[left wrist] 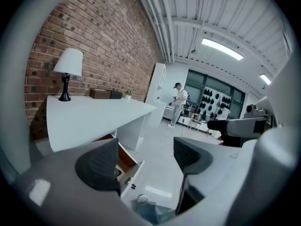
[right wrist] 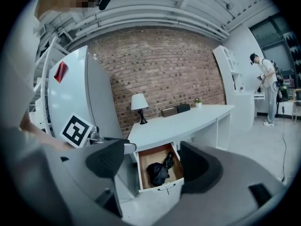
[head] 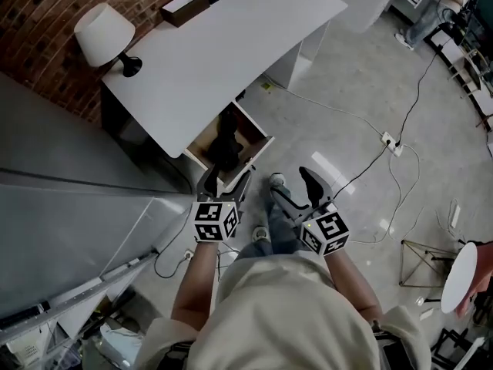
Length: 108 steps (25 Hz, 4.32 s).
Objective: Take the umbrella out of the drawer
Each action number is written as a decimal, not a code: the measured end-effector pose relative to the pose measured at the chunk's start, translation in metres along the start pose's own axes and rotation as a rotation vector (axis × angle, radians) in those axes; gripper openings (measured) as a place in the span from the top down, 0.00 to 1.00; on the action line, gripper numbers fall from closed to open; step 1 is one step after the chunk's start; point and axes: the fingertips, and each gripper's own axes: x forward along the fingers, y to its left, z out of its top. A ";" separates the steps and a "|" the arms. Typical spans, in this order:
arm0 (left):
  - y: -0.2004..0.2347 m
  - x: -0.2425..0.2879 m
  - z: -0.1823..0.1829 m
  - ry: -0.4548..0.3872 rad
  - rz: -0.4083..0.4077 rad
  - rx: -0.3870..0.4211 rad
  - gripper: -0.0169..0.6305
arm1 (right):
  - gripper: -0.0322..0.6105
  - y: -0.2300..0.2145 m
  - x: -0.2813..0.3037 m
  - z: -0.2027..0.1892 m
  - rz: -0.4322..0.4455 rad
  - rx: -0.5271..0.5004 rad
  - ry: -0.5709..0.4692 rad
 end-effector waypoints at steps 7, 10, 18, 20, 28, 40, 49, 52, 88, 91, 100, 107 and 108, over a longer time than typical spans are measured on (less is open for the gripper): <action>0.040 0.071 -0.014 0.055 0.068 -0.043 0.43 | 0.40 -0.047 0.063 -0.002 0.078 0.013 0.064; 0.063 0.101 -0.022 0.074 0.113 -0.069 0.43 | 0.40 -0.071 0.093 -0.001 0.097 0.012 0.087; 0.114 0.177 -0.079 0.203 0.226 -0.112 0.40 | 0.40 -0.123 0.152 -0.021 0.130 0.026 0.150; 0.127 0.192 -0.093 0.231 0.253 -0.126 0.39 | 0.40 -0.133 0.162 -0.031 0.132 0.048 0.170; 0.177 0.237 -0.150 0.355 0.373 -0.148 0.34 | 0.40 -0.152 0.189 -0.068 0.178 0.119 0.242; 0.223 0.278 -0.231 0.593 0.424 -0.076 0.27 | 0.40 -0.175 0.226 -0.108 0.214 0.202 0.309; 0.242 0.289 -0.257 0.664 0.516 0.027 0.28 | 0.40 -0.189 0.237 -0.134 0.226 0.248 0.355; 0.248 0.285 -0.259 0.656 0.577 0.080 0.30 | 0.42 -0.191 0.240 -0.135 0.217 0.255 0.360; 0.114 0.133 -0.136 0.455 0.287 0.115 0.58 | 0.44 -0.059 0.103 -0.048 0.198 0.077 0.131; 0.096 0.111 -0.128 0.419 0.289 0.100 0.58 | 0.50 -0.049 0.084 -0.045 0.188 0.030 0.134; 0.052 0.038 -0.098 0.270 0.297 0.051 0.58 | 0.81 -0.023 0.036 -0.039 0.092 -0.113 0.133; 0.018 -0.023 -0.081 0.178 0.285 0.000 0.58 | 0.92 0.007 0.004 -0.029 0.069 -0.164 0.084; 0.013 -0.031 -0.080 0.169 0.281 -0.005 0.58 | 0.93 0.010 0.000 -0.028 0.067 -0.168 0.078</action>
